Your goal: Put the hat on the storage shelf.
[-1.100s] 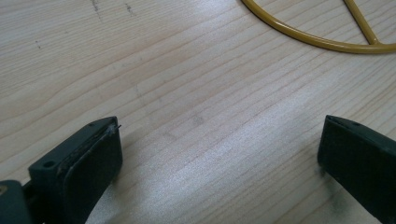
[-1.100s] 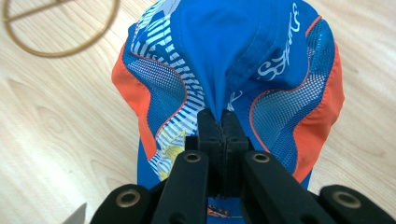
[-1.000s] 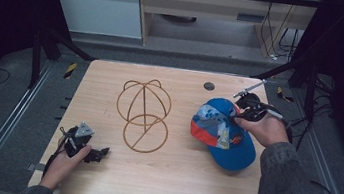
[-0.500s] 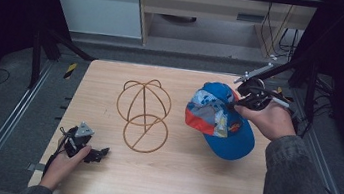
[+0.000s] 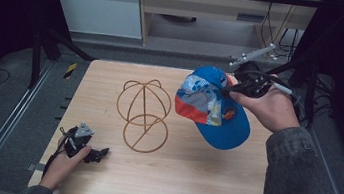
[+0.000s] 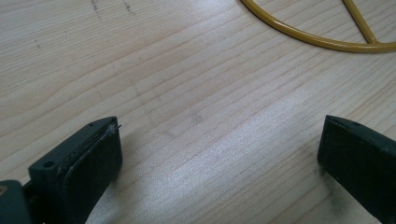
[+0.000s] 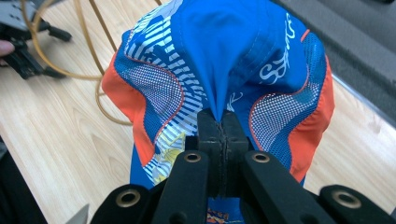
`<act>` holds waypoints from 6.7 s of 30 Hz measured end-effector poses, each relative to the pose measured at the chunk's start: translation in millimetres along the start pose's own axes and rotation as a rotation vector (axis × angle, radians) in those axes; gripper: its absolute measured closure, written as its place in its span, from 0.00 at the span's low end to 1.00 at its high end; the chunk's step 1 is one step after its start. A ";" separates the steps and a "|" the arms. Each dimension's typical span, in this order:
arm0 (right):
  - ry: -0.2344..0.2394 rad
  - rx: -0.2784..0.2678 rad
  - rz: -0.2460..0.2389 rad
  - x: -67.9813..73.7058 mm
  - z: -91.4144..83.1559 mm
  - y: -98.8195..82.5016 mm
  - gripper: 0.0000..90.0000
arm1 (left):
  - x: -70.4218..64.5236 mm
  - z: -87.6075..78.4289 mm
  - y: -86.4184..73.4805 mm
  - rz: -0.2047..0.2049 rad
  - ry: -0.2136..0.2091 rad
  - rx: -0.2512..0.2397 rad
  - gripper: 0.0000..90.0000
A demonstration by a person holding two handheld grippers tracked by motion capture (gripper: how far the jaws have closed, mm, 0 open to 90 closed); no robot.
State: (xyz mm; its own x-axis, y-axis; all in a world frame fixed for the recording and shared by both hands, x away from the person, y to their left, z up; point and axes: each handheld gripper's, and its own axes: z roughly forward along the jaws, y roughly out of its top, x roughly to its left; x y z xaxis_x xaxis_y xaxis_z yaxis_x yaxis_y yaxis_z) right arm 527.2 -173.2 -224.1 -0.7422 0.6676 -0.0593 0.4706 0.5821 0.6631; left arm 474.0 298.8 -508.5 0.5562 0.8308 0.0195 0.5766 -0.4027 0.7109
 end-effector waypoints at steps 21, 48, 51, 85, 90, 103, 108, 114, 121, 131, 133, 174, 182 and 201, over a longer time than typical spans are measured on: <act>0.053 -0.124 -0.088 35.6 -19.9 49.6 1.00 | 0.1 -0.2 -0.1 0.002 0.000 0.001 0.00; 0.118 -0.162 -0.136 67.8 8.2 96.1 1.00 | 0.4 -0.4 0.0 0.008 0.000 0.005 0.00; 0.123 -0.158 -0.144 70.9 12.2 101.2 1.00 | 0.3 -0.3 -0.1 0.006 0.001 0.003 0.00; 0.168 -0.047 -0.180 98.5 74.5 120.6 1.00 | 0.2 -0.3 -0.1 0.003 -0.002 0.003 0.00; 0.170 -0.031 -0.179 100.5 80.8 119.4 1.00 | 0.4 -0.3 -0.1 0.006 -0.001 0.003 0.00; 0.155 -0.008 -0.175 101.9 89.5 119.6 1.00 | 0.4 -0.3 -0.1 0.007 -0.001 0.003 0.00; 0.150 -0.002 -0.180 103.3 92.7 120.9 1.00 | 0.4 -0.3 -0.1 0.007 -0.001 0.003 0.00; 0.148 0.006 -0.180 104.6 95.5 122.3 1.00 | 0.2 -0.3 -0.1 0.003 -0.002 0.003 0.00; 0.148 0.019 -0.180 106.0 97.7 123.4 1.00 | 0.2 -0.3 -0.1 0.003 -0.002 0.003 0.00; 0.148 0.047 -0.192 110.3 100.1 127.1 0.99 | 0.4 -0.3 -0.1 0.006 -0.001 0.003 0.00; 0.147 0.054 -0.194 111.3 100.9 127.6 0.99 | 0.2 -0.3 -0.2 0.003 -0.002 0.003 0.00; 0.141 0.022 -0.165 106.1 91.5 119.6 0.68 | 0.4 -0.4 -0.1 0.007 -0.001 0.003 0.00; 0.115 0.007 -0.156 101.0 82.0 108.4 0.51 | 0.2 -0.1 -0.1 0.003 -0.001 0.000 0.00; -0.035 -0.120 -0.080 65.0 56.1 62.7 0.07 | 0.5 -0.1 0.0 0.006 -0.005 0.002 0.00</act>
State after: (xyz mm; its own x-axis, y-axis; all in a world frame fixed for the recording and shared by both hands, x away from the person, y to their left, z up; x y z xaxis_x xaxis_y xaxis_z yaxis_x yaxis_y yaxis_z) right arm 535.2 -67.3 -228.3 -0.7569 0.6384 -0.1403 0.3486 0.5758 0.7396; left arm 474.2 299.3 -508.4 0.5625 0.8265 0.0206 0.5742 -0.4085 0.7096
